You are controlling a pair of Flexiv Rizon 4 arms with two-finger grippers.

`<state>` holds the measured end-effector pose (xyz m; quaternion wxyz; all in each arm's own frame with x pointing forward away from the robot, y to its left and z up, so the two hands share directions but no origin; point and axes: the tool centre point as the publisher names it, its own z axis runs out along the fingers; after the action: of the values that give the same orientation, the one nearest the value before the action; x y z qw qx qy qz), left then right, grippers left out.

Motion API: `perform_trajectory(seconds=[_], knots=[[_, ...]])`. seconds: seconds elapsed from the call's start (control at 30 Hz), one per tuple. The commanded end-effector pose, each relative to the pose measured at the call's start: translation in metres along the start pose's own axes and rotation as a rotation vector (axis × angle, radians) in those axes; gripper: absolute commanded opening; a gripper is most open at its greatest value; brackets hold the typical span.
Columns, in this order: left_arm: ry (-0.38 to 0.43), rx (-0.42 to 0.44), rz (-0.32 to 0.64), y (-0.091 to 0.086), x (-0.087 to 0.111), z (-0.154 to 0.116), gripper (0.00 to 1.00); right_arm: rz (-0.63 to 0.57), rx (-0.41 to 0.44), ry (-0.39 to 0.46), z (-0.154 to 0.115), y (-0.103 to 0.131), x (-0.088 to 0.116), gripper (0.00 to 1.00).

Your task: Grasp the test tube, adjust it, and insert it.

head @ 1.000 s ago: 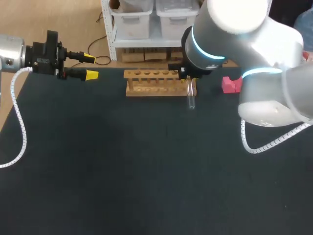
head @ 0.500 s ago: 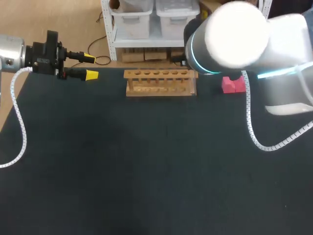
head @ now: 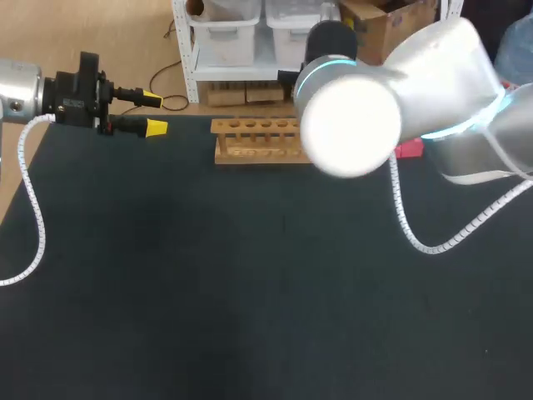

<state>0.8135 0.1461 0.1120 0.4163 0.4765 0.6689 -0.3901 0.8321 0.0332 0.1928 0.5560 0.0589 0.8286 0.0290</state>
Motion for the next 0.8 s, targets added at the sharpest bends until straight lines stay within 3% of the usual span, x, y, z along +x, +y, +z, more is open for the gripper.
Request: perform_trajectory(seconds=[0.03,0.27,0.8], knots=[[-0.003,-0.001,0.003,0.000,0.001,0.000,1.00,0.015,-0.008,-0.312,0.009,0.002,0.001,0.00],[-0.003,-0.001,0.003,0.000,0.001,0.000,1.00,0.040,-0.010,-0.366,0.017,0.004,-0.004,0.00],[-0.003,-0.001,0.003,0.000,0.001,0.000,1.00,0.008,-0.060,-0.317,0.038,0.017,0.013,0.00]])
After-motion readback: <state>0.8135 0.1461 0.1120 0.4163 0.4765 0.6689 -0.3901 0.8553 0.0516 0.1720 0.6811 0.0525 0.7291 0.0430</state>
